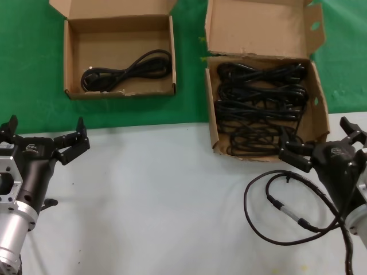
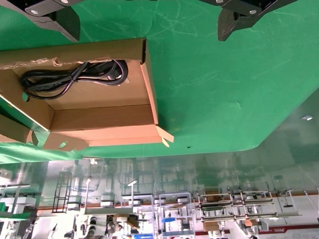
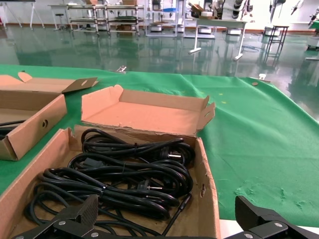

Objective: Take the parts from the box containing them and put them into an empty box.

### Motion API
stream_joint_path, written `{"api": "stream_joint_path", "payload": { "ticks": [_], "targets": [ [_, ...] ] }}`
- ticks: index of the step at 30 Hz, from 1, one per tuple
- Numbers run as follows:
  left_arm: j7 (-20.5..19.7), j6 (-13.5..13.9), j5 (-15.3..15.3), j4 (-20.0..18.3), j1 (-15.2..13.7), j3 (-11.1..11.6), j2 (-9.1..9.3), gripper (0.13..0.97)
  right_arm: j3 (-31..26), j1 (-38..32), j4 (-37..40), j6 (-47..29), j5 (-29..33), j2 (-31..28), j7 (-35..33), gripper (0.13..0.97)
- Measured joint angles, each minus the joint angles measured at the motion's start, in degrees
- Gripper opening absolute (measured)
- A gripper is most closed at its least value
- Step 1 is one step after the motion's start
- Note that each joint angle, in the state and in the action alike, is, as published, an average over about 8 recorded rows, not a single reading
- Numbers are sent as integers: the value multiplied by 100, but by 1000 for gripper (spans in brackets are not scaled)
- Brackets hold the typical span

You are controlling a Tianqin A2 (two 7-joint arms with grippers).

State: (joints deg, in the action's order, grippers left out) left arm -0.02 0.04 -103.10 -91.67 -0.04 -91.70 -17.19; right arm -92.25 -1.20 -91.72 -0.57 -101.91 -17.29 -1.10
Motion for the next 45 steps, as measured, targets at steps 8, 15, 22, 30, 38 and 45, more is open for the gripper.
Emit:
{"api": "stream_joint_path", "payload": {
  "ticks": [8,15,22,30,38,45],
  "targets": [
    [0,0,0,0,0,0,0,966,0,0,0,0,0,0,0,966],
    [0,0,0,0,0,0,0,966,0,0,0,0,0,0,0,966],
    [0,0,0,0,0,0,0,966,0,0,0,0,0,0,0,966],
    [0,0,0,0,0,0,0,966,0,0,0,0,0,0,0,966],
    [0,0,0,0,0,0,0,966,0,0,0,0,0,0,0,966],
    [0,0,0,0,0,0,0,966,0,0,0,0,0,0,0,966]
  ]
}}
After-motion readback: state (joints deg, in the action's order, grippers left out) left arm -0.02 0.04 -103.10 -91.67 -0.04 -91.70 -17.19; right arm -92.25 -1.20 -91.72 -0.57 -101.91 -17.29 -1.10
